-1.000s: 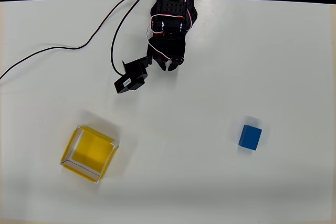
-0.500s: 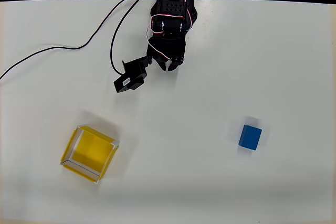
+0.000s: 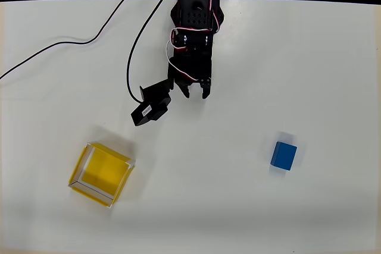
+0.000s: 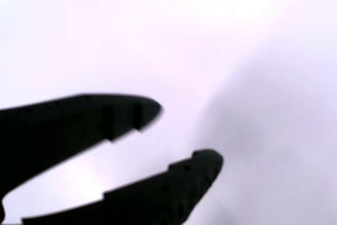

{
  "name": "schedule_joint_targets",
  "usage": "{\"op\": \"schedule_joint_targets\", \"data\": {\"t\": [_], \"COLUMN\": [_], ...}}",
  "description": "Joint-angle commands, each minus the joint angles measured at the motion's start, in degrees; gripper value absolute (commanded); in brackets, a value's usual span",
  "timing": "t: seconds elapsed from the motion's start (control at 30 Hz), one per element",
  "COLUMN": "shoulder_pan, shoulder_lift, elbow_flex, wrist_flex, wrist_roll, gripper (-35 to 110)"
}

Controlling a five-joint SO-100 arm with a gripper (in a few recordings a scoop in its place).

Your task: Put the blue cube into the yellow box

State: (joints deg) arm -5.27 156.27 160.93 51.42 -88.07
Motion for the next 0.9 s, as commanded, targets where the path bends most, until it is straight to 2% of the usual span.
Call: {"op": "schedule_joint_targets", "data": {"t": [0.0,0.37,0.57,0.87], "shoulder_pan": [-4.66,-11.6,-16.52,-25.05], "shoulder_lift": [-9.05,-44.74,-58.27,-75.85], "elbow_flex": [-20.92,-61.61,-75.15,-91.85], "wrist_flex": [-3.69,4.31,7.21,15.21], "wrist_roll": [5.89,27.6,35.6,43.33], "gripper": [26,26,40,42]}}
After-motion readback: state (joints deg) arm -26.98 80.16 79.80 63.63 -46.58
